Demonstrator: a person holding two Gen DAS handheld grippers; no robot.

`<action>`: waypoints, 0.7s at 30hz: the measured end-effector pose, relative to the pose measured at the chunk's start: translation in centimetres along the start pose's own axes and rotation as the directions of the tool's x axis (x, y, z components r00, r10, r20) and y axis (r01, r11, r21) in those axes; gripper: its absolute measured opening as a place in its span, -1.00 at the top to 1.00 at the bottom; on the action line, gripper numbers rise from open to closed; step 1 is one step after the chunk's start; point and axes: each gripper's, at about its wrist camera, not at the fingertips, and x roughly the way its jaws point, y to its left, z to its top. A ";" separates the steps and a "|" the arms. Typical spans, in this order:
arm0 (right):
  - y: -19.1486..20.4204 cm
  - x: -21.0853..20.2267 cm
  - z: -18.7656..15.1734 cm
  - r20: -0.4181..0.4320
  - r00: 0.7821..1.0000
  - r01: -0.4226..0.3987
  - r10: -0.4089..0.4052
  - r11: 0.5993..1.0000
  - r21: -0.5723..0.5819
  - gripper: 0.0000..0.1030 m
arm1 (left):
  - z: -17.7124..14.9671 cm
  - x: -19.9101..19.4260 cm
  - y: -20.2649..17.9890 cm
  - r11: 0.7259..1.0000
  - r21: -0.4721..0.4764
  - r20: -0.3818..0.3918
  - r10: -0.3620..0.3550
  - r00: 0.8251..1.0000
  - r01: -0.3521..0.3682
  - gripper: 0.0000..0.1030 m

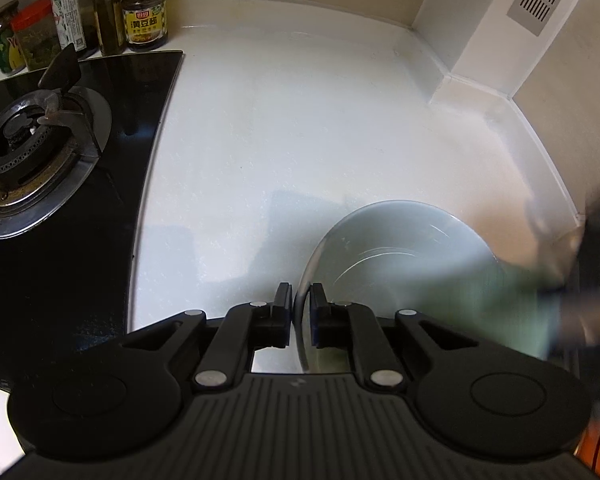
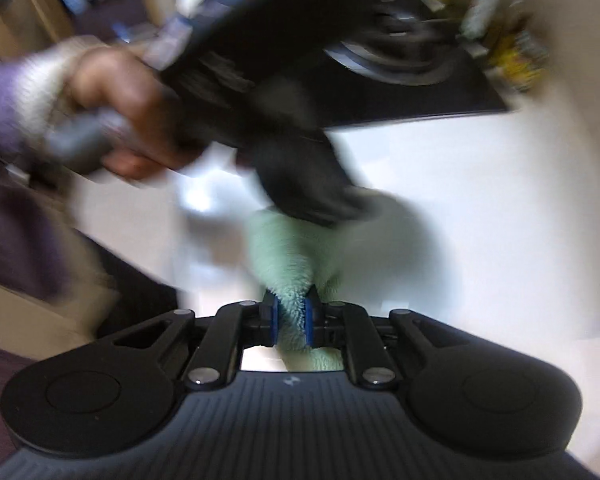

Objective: Clean bowl
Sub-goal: 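Wipe inside the bowl with the towel in the right gripper while left holds rim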

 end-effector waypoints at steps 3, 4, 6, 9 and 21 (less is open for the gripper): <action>1.4 1.6 -0.3 0.001 0.964 0.256 -0.266 0.926 -0.276 0.80 | 0.0 0.0 -0.1 1.000 0.016 -0.003 0.001 1.000 -0.001 0.81; 1.6 3.0 -0.3 0.030 0.942 0.319 -0.334 0.864 -0.390 0.80 | 0.0 0.0 -0.1 1.000 0.016 -0.003 0.001 1.000 -0.001 0.82; 2.5 5.4 -0.3 0.093 0.912 0.379 -0.399 0.736 -0.562 0.80 | -0.1 0.0 -0.3 0.999 0.038 -0.003 0.004 1.000 -0.004 0.83; 3.6 8.1 -0.6 0.143 0.889 0.394 -0.435 0.566 -0.725 0.80 | -0.2 0.0 -0.3 0.999 0.043 -0.004 0.000 1.000 0.000 0.84; 6.4 12.1 -2.9 -0.001 0.859 0.168 -0.512 0.285 -0.944 0.79 | -0.7 -0.2 0.0 1.000 0.026 0.031 0.008 0.999 -0.009 0.73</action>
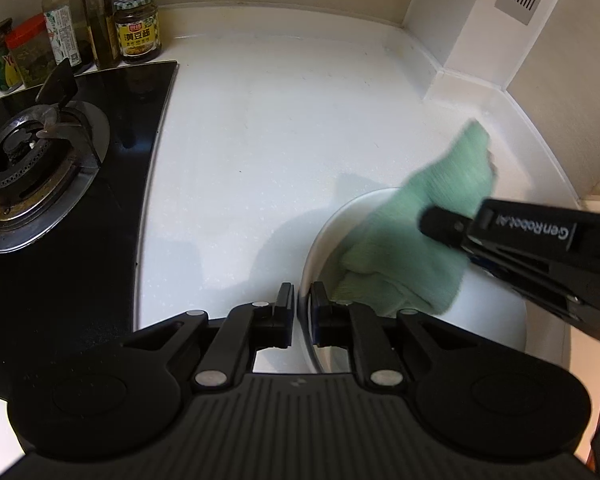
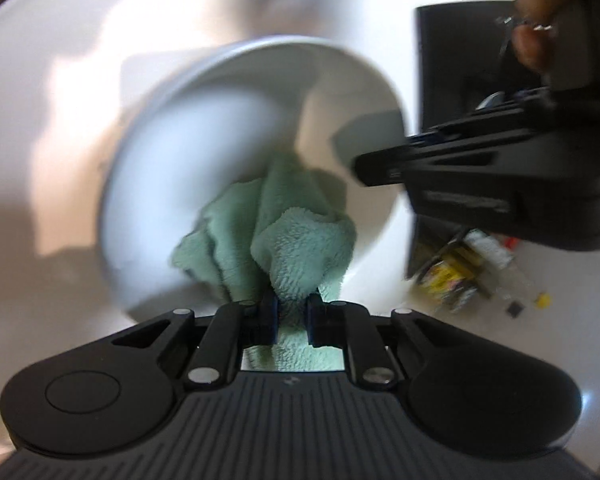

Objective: Clean bowl
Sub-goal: 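Wipe inside the bowl with the towel in the right gripper while left holds rim, then keep wiping the bowl interior with the right-held towel while left holds rim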

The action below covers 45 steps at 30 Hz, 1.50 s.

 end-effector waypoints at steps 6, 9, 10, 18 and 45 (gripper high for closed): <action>-4.3 -0.1 -0.8 0.137 0.918 -0.397 0.373 0.840 0.371 0.78 | 0.1 0.1 -0.4 1.000 -0.003 0.007 0.020 1.000 -0.020 0.74; -7.2 0.7 -2.6 0.302 0.823 -0.561 0.481 0.605 0.565 0.78 | 0.4 0.2 -0.7 1.000 0.001 0.008 0.031 0.999 -0.031 0.73; -7.9 1.0 -3.3 0.368 0.785 -0.609 0.498 0.512 0.606 0.78 | 0.5 0.2 -0.7 1.000 -0.007 0.006 0.027 1.000 -0.027 0.73; -10.1 1.9 -9.2 0.780 0.586 -0.777 0.220 -0.124 0.618 0.79 | 0.9 0.3 -0.2 0.999 -0.040 -0.011 0.006 1.000 -0.006 0.72; -6.7 -0.8 -9.2 0.405 0.914 -0.393 0.023 0.297 0.870 0.81 | 0.0 -1.0 0.1 0.995 -0.099 -0.042 0.002 0.999 -0.006 0.87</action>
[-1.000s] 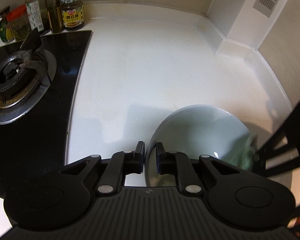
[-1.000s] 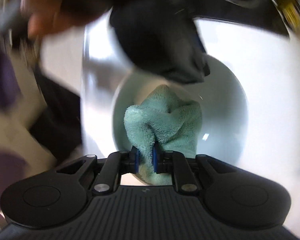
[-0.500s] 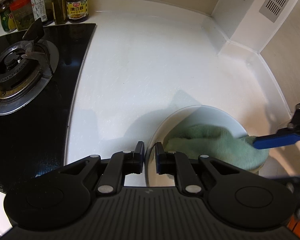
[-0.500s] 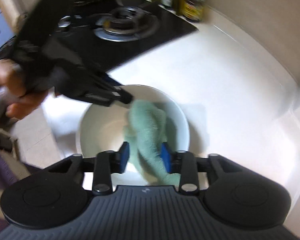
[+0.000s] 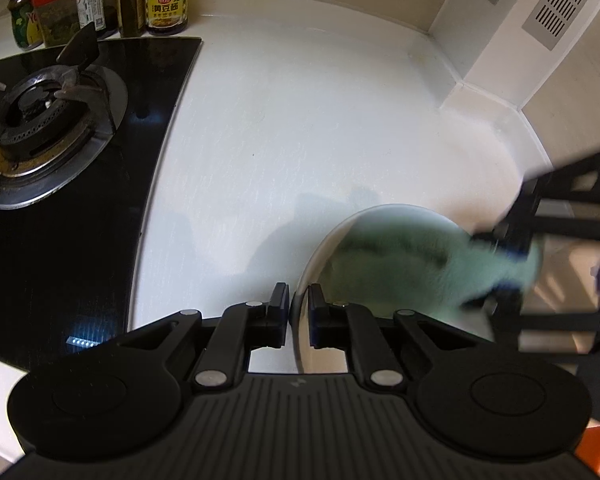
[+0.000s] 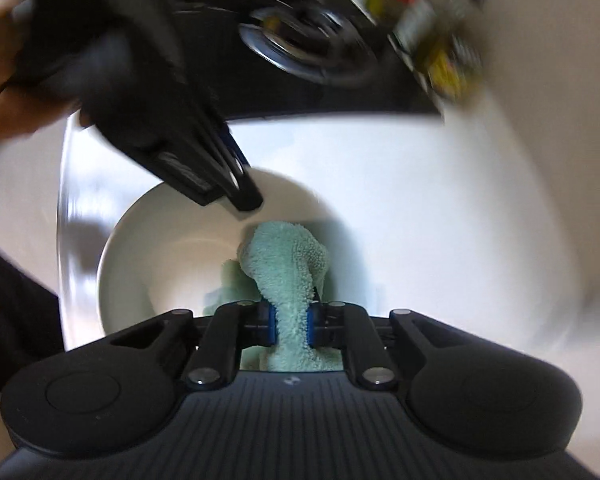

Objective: Clean bowl
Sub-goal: 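Keep wiping the bowl interior with the right-held towel while left holds rim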

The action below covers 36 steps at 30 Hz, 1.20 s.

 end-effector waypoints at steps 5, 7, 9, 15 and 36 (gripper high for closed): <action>2.5 0.5 0.8 0.069 0.997 0.063 -0.037 0.906 -0.419 0.80 | -0.4 -0.1 -0.9 0.995 0.092 -0.005 0.029 1.000 -0.028 0.92; 3.4 1.5 0.8 0.112 0.993 0.090 -0.034 0.831 -0.550 0.80 | -0.5 0.0 -1.1 0.990 0.134 -0.004 0.038 0.999 -0.037 0.93; 3.7 2.5 0.8 0.121 0.991 0.124 -0.064 0.791 -0.599 0.80 | -0.5 0.0 -1.3 0.985 0.168 0.003 0.046 0.999 -0.046 0.88; 4.2 5.0 0.6 -0.049 0.957 0.203 -0.285 0.782 -0.589 0.80 | -0.3 0.4 -1.1 0.985 0.161 0.025 0.054 0.998 -0.058 0.78; -2.7 -2.1 -0.4 0.003 0.985 0.171 -0.171 0.983 -0.065 0.79 | 0.7 1.1 -1.2 0.991 0.118 0.049 0.057 0.997 -0.062 0.76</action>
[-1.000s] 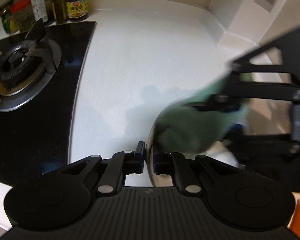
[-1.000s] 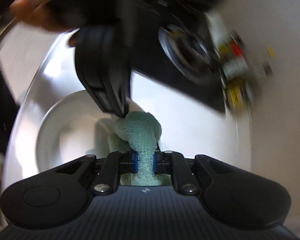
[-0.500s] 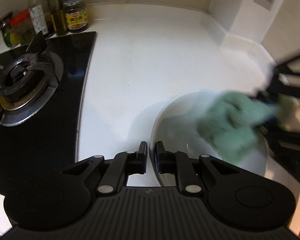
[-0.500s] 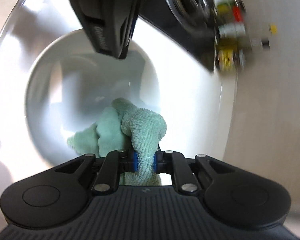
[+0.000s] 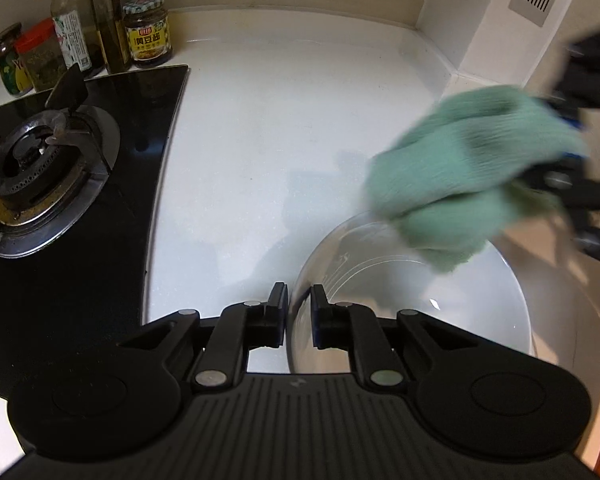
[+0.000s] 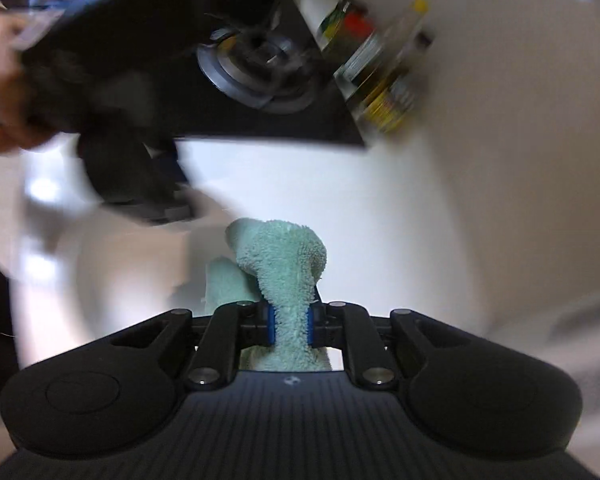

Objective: Clean bowl
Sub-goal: 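Keep wiping the bowl interior with the right-held towel while left holds rim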

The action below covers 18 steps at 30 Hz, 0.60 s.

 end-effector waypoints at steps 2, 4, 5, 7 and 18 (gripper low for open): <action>-0.2 1.7 0.3 0.033 0.996 -0.081 0.085 0.993 -0.089 0.79 | -0.1 0.0 -0.3 1.000 0.022 0.003 0.010 1.000 -0.010 0.78; 0.4 2.7 1.0 0.061 0.989 -0.124 0.137 0.975 -0.182 0.79 | -0.2 0.0 -0.5 0.999 0.047 0.007 0.018 1.000 -0.018 0.80; 0.8 3.5 1.4 0.069 0.987 -0.124 0.143 0.966 -0.226 0.78 | -0.3 0.0 -0.7 0.998 0.059 0.009 0.022 1.000 -0.022 0.80; 0.8 4.7 2.2 0.052 0.984 -0.150 0.168 0.957 -0.248 0.77 | -0.4 0.0 -0.7 0.998 0.061 0.017 0.026 1.000 -0.027 0.78; -0.4 4.3 0.4 -0.130 0.963 -0.226 0.235 0.971 0.082 0.77 | -0.9 0.0 -0.3 0.998 -0.024 0.071 0.056 0.996 -0.054 0.57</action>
